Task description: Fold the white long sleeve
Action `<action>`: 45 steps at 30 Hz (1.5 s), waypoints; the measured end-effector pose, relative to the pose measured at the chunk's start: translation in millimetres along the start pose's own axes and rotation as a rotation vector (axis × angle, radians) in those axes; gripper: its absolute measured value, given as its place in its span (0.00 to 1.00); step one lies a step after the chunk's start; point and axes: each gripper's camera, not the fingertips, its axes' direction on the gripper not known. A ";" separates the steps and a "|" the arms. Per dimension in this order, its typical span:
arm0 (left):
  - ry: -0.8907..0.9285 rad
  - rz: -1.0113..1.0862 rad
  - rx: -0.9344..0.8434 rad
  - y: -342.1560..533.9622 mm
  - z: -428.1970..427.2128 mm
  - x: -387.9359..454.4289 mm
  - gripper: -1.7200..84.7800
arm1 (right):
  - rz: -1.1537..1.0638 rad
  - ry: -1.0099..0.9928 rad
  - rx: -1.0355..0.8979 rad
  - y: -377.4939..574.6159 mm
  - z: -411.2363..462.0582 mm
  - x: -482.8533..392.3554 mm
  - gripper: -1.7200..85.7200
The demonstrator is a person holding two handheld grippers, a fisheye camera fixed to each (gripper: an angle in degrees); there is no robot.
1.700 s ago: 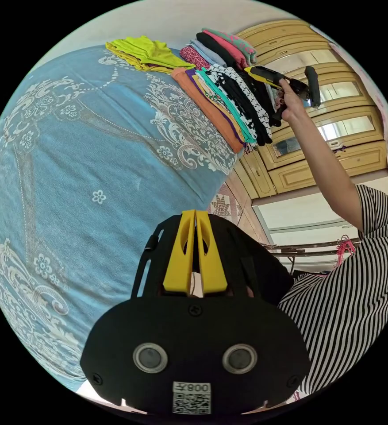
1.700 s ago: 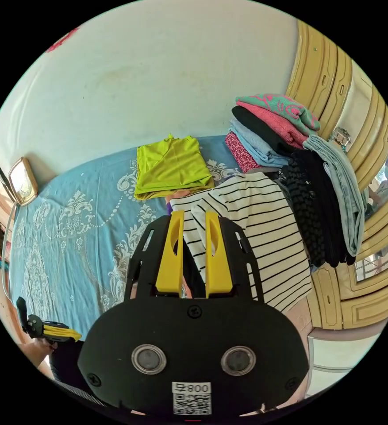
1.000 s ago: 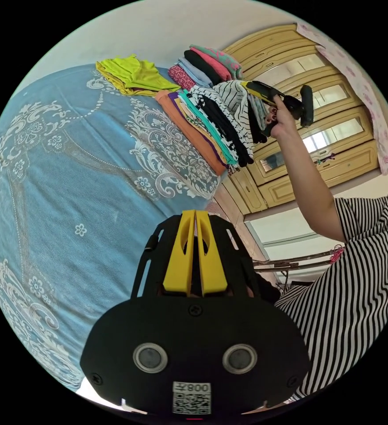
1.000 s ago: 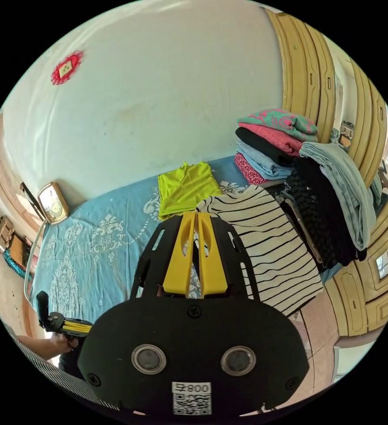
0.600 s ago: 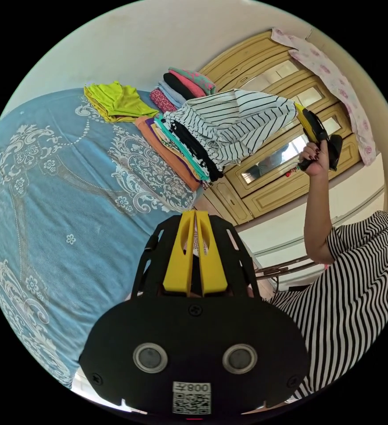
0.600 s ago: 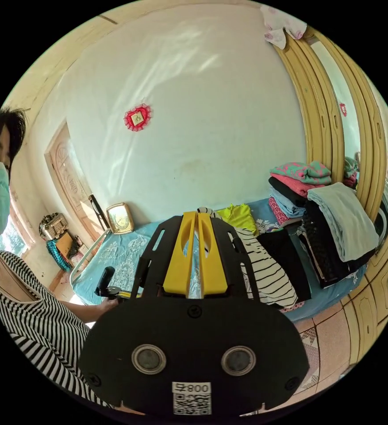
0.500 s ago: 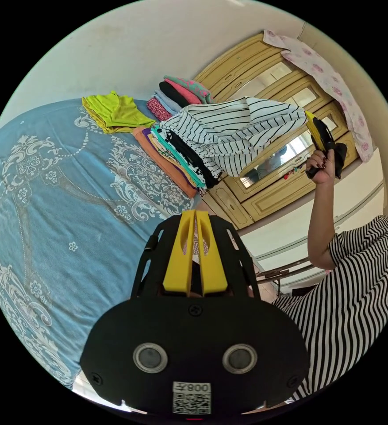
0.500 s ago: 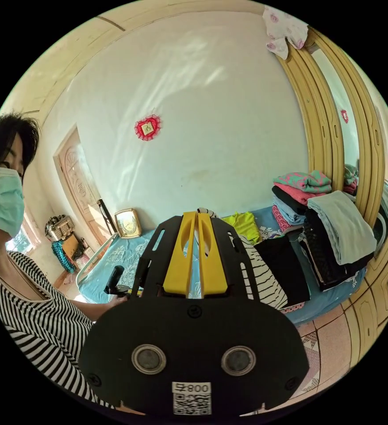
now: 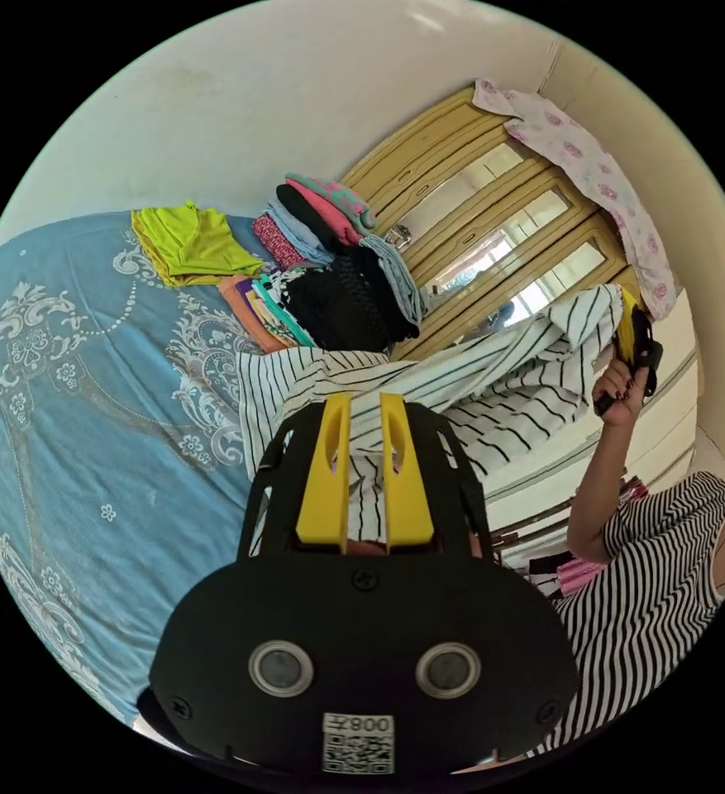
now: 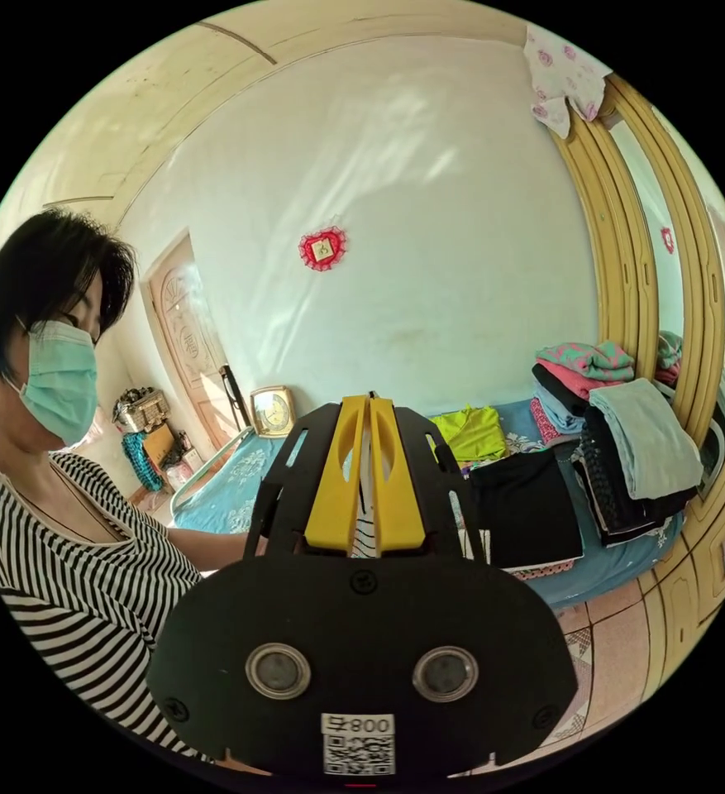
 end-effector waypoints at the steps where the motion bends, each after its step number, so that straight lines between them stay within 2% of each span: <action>1: 0.040 -0.047 -0.033 1.6 4.1 -15.2 0.10 | 0.004 -0.012 -0.008 -0.4 -5.8 5.3 0.02; 10: 0.333 -0.467 -0.132 65.6 13.3 -133.6 0.12 | 0.020 -0.075 -0.006 -11.9 -47.1 46.8 0.02; 16: 0.484 -0.696 -0.079 104.3 -10.8 -195.8 0.12 | 0.021 -0.120 -0.006 -23.9 -61.0 72.8 0.02; 21: 0.551 -0.764 -0.063 107.2 -36.9 -222.2 0.10 | 0.018 -0.136 -0.008 -30.0 -69.7 87.4 0.02; 26: 0.590 -0.722 -0.051 91.8 -86.5 -227.7 0.04 | 0.020 -0.127 -0.006 -32.3 -79.4 99.2 0.02; 29: 0.630 -0.696 0.013 85.6 -142.9 -230.7 0.04 | 0.023 -0.123 0.008 -34.0 -87.7 106.7 0.02; 35: 0.764 -0.564 0.285 65.6 -317.4 -218.5 0.03 | -0.008 -0.151 0.071 -41.2 -102.9 110.9 0.02; 41: 0.748 -0.281 0.547 59.7 -552.6 -166.5 0.03 | -0.061 -0.215 0.185 -45.5 -122.7 102.5 0.02; 45: 0.696 -0.118 0.725 93.0 -706.5 -117.4 0.03 | -0.106 -0.248 0.231 -45.4 -127.5 89.0 0.02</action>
